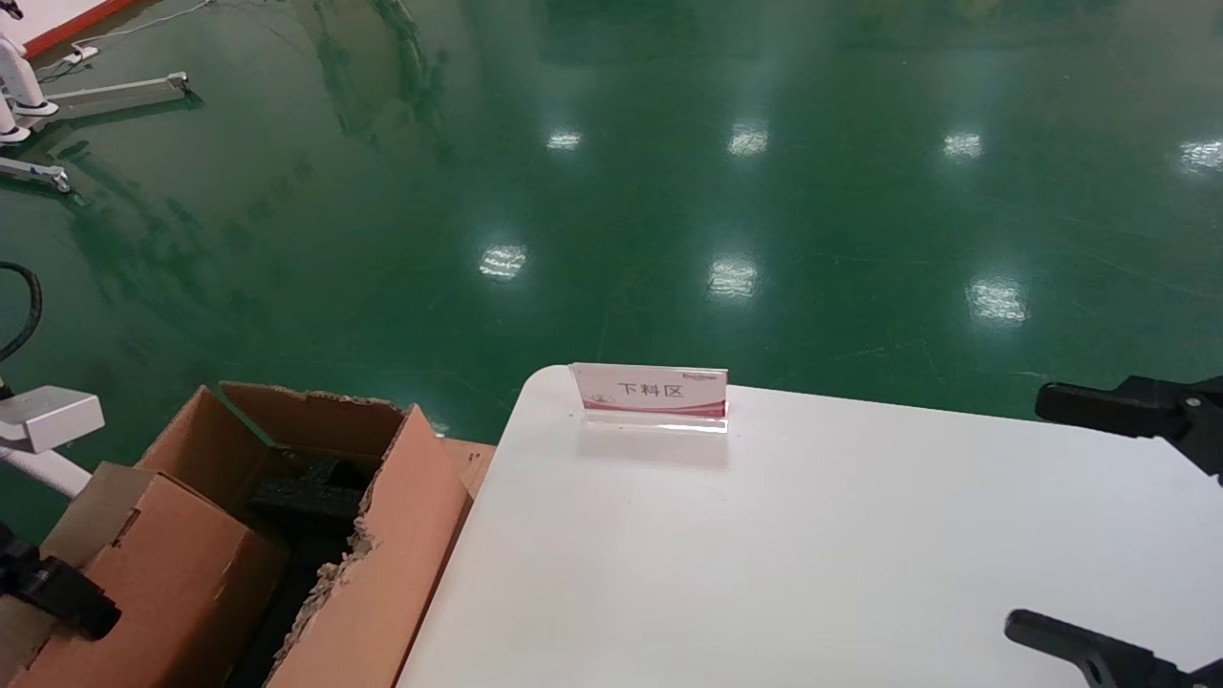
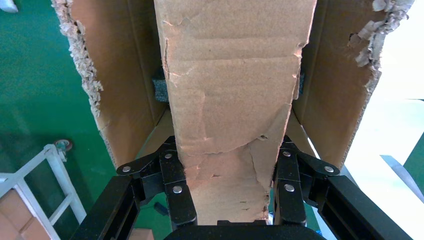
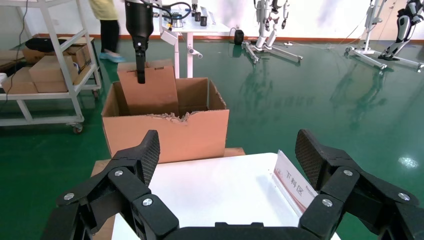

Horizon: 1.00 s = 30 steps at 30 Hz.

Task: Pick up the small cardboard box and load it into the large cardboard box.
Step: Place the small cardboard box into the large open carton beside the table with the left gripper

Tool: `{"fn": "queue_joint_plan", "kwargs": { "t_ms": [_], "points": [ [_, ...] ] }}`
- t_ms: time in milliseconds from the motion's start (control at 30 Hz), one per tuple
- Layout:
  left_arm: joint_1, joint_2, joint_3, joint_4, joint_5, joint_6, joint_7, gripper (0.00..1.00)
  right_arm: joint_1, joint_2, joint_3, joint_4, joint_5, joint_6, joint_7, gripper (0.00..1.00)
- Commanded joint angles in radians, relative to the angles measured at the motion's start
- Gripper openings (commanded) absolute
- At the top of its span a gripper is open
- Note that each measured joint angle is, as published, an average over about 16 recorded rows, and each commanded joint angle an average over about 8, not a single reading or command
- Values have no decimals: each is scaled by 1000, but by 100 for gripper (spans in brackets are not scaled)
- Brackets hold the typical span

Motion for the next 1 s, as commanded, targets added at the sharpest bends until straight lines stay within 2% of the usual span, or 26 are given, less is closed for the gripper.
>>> {"fn": "queue_joint_plan", "kwargs": {
  "t_ms": [33,500,1000],
  "points": [
    [19,-5,-2,12,-2,-10,11,0,0,0,0,0,0,0,0,100],
    [151,33,-46,64,10,-102,39,0,0,0,0,0,0,0,0,100],
    [252,92,-69,93,53,-170,-32,0,0,0,0,0,0,0,0,100]
  ]
}}
